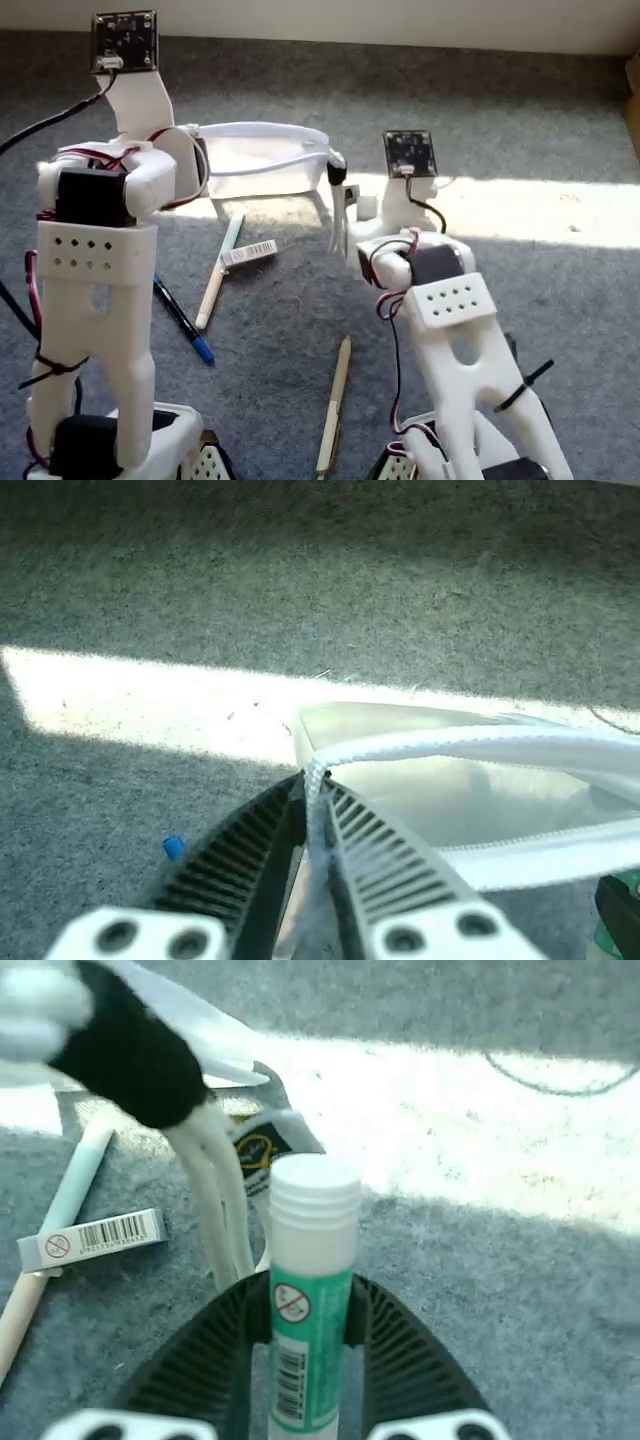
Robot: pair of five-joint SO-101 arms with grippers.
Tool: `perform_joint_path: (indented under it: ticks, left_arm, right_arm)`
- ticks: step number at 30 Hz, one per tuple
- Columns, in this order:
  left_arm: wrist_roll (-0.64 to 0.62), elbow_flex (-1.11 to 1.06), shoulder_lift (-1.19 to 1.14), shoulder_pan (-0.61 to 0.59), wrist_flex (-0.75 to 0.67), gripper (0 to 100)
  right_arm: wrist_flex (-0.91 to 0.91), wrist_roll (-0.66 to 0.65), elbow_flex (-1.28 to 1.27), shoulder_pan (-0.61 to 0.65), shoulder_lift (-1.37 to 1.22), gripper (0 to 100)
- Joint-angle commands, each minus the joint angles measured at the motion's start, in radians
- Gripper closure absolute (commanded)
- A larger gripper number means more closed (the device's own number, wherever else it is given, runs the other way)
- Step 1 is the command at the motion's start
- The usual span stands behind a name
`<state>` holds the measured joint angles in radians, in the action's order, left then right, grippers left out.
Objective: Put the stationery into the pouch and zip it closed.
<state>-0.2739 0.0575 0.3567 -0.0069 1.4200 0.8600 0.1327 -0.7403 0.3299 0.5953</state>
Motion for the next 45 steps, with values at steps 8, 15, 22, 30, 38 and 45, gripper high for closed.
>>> perform_joint_path:
  ticks: [8, 15, 22, 30, 38, 45]
  left_arm:
    - [0.005, -0.11, -0.013, -0.033, -0.058, 99]
    - [0.003, -0.105, -0.013, -0.048, -0.058, 99]
    - [0.003, -0.107, 0.004, -0.048, -0.058, 99]
    - [0.003, -0.134, 0.099, -0.048, -0.063, 99]
    - [0.003, -0.147, 0.101, -0.045, -0.066, 99]
    - [0.003, -0.147, 0.101, -0.045, -0.066, 99]
  right_arm:
    - [-0.024, 0.008, 0.022, 0.045, 0.259, 99.4]
    - [-0.174, 0.0, 0.059, 0.199, 0.309, 99.4]
    - [-0.348, 0.0, 0.085, 0.274, 0.305, 99.4]
    - [-0.555, 0.0, 0.085, 0.288, 0.312, 99.4]
    - [-0.74, 0.0, 0.077, 0.289, 0.305, 99.4]
    - [-0.908, -0.021, 0.016, 0.318, 0.274, 99.4]
